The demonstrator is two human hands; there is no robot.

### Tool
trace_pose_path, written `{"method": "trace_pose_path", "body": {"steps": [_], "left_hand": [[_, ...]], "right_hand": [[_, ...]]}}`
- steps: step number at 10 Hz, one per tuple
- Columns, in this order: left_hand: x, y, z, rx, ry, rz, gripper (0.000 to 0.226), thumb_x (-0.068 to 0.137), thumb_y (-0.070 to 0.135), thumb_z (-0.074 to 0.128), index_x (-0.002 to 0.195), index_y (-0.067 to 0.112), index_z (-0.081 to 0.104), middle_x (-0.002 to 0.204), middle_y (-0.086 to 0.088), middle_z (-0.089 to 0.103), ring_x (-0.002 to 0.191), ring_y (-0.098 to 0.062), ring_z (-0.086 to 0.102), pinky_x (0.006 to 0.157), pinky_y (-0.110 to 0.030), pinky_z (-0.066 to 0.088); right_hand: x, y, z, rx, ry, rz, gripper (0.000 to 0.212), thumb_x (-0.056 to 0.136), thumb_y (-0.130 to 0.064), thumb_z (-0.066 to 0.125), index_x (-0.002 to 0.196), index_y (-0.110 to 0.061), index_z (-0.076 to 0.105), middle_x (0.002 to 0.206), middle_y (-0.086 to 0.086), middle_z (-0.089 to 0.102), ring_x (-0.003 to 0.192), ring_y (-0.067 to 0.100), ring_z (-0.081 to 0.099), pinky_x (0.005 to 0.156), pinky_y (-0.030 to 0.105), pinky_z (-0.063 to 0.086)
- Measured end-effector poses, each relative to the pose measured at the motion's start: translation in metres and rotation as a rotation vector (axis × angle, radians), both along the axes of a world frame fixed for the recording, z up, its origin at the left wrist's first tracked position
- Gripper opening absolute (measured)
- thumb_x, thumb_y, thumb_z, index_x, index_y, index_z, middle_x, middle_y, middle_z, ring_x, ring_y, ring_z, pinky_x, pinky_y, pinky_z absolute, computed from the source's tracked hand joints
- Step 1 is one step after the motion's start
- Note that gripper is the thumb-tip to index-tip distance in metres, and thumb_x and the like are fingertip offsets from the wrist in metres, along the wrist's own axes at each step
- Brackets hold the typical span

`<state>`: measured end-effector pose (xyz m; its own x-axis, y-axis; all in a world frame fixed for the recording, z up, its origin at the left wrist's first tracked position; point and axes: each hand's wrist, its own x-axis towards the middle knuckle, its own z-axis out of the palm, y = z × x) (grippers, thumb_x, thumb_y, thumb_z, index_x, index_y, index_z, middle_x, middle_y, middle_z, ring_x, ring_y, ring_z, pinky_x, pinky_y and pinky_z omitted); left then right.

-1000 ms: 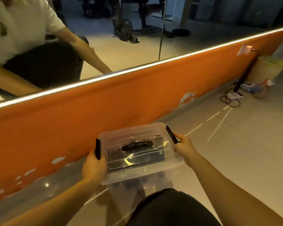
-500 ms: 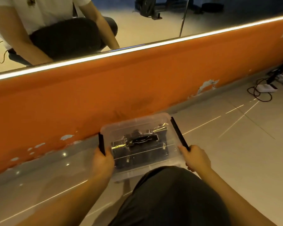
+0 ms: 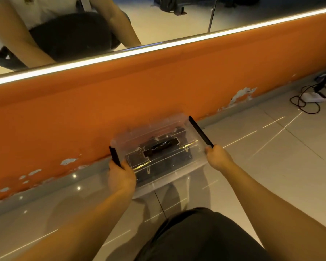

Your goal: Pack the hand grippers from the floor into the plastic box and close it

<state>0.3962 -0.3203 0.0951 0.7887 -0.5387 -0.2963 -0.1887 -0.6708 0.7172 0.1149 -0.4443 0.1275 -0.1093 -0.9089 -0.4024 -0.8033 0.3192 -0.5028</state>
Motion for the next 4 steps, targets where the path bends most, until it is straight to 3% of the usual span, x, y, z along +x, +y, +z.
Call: {"method": "trace_pose_path", "body": {"steps": [2,3,4], "left_hand": [[0.003,0.002,0.006,0.059,-0.016,-0.040,0.040,0.103,0.036,0.044,0.138,0.017,0.041,0.106,-0.013,0.065,0.082,-0.035,0.067,0.073,-0.051,0.059],[0.009,-0.001,0.008,0.141,0.022,-0.047,0.055,0.095,0.043,0.049,0.140,0.015,0.037,0.122,-0.018,0.054,0.098,-0.040,0.062,0.086,-0.055,0.056],[-0.003,-0.002,0.045,0.134,-0.072,-0.027,0.069,0.088,0.030,0.060,0.146,0.009,0.030,0.147,-0.020,0.032,0.135,-0.043,0.034,0.111,-0.057,0.032]], "right_hand": [[0.001,0.008,0.008,0.029,-0.094,-0.046,0.046,0.107,-0.041,0.036,0.127,-0.005,0.056,0.103,0.015,0.063,0.091,0.034,0.061,0.077,0.042,0.053],[-0.012,0.023,0.020,0.117,-0.219,-0.005,0.047,0.105,-0.045,0.043,0.136,-0.009,0.049,0.109,0.014,0.065,0.091,0.029,0.066,0.073,0.039,0.057],[-0.033,0.044,0.038,0.079,-0.344,0.003,0.044,0.104,-0.039,0.050,0.140,-0.013,0.049,0.109,0.009,0.065,0.094,0.024,0.067,0.082,0.039,0.059]]}}
